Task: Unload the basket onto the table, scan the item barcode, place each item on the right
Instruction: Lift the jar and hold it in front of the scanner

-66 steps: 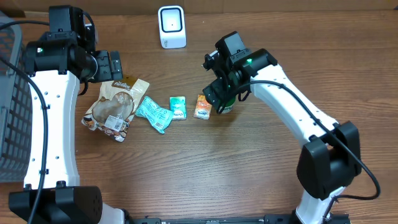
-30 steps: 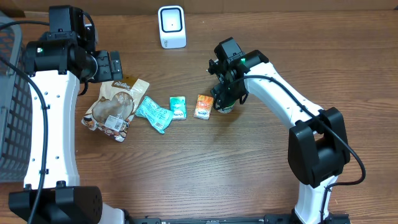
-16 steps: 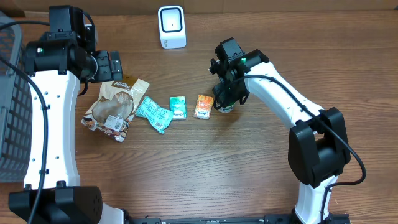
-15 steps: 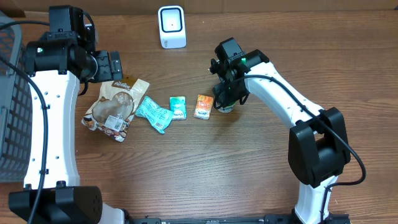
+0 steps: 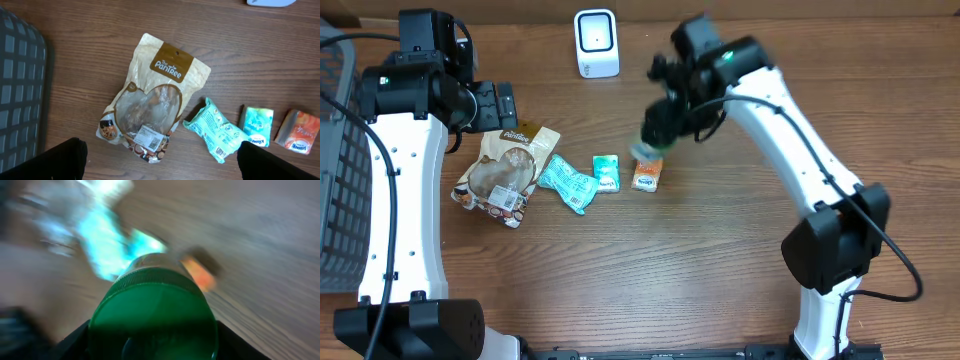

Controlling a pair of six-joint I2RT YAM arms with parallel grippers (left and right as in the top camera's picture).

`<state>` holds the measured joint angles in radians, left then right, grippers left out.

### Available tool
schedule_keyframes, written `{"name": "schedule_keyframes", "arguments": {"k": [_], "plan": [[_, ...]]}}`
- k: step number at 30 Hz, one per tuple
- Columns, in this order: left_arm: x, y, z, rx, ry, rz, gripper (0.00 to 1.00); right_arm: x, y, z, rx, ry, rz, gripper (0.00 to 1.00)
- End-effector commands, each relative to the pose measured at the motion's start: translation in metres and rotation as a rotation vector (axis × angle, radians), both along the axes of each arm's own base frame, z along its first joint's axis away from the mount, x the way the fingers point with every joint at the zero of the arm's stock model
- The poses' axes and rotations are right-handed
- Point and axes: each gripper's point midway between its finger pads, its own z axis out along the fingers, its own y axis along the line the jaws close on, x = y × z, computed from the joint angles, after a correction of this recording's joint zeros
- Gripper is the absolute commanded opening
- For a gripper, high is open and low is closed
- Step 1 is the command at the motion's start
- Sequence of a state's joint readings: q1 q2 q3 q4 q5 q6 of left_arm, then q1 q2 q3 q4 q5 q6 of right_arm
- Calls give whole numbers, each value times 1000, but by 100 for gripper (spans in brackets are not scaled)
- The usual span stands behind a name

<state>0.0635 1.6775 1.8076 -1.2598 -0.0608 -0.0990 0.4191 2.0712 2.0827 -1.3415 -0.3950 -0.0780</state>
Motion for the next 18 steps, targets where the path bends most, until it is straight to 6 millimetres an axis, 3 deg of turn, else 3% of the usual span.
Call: {"name": "schedule_keyframes", "arguments": {"k": [1,9,12,18], "plan": [[0,-1,9,-12,-27,10,100,-7,22,81,351,9,58,36],[0,-1,9,-12,-27,10,99,-13,1,162,768,83,115,31],[0,-1,9,-12,-28,10,100,-11,-11,176,852,96,114,29],[0,-1,9,-12,-27,10,100,-5,-20,175,845,83,89,28]]}}
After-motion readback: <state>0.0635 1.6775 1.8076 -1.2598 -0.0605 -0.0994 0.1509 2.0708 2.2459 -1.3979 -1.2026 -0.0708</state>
